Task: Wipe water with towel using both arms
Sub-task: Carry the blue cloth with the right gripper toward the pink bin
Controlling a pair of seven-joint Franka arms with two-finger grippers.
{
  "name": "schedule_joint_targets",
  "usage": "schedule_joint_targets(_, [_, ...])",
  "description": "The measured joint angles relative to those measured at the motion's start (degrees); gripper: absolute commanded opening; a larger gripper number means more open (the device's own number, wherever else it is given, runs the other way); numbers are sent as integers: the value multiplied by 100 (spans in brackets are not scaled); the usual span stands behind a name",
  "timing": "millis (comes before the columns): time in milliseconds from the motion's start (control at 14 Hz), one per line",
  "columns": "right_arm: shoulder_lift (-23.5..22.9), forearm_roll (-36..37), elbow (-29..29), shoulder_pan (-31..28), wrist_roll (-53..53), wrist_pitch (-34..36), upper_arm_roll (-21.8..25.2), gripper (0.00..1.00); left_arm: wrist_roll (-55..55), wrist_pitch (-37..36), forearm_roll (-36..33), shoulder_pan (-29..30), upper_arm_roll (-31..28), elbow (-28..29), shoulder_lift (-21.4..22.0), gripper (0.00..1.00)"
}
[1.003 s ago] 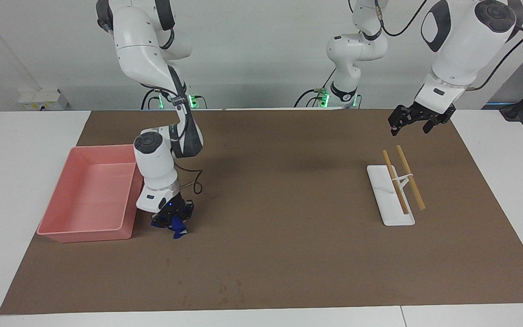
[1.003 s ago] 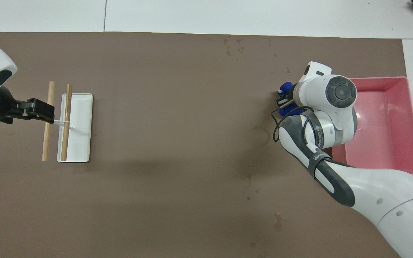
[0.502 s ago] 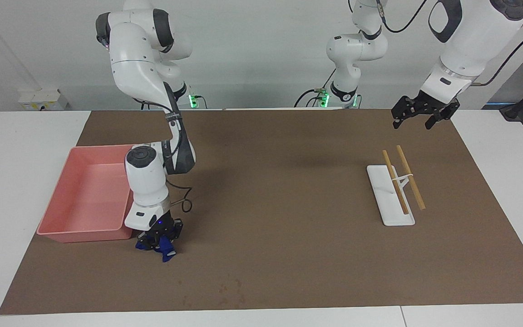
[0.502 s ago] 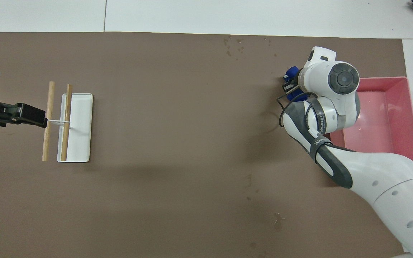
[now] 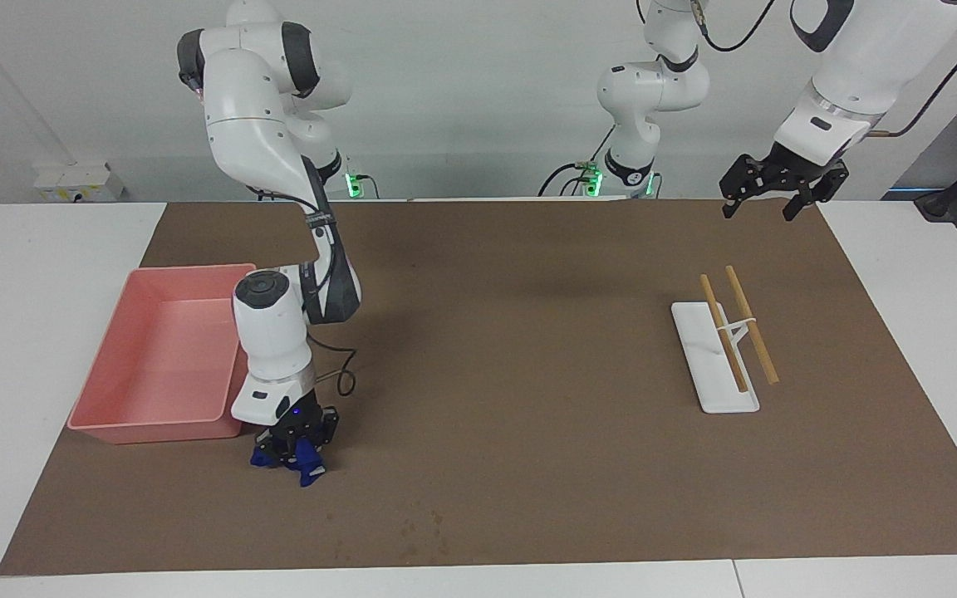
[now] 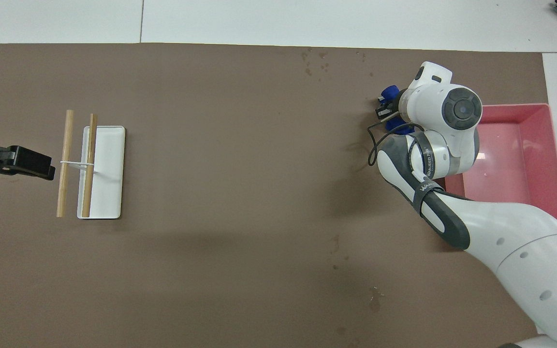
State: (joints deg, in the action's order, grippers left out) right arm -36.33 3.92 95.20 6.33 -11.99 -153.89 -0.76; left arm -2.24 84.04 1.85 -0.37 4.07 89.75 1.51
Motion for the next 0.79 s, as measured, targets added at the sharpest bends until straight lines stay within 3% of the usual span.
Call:
schedule_joint_targets(358, [5,-1439,-124,1,99,492,-63,0,0,-59,-46,0,6,-5,14,100])
schedule_joint_targets(788, [177,-1958,-209,-5,487,1834,-76,0,-2,-72,-47,-6,18,17,22,100])
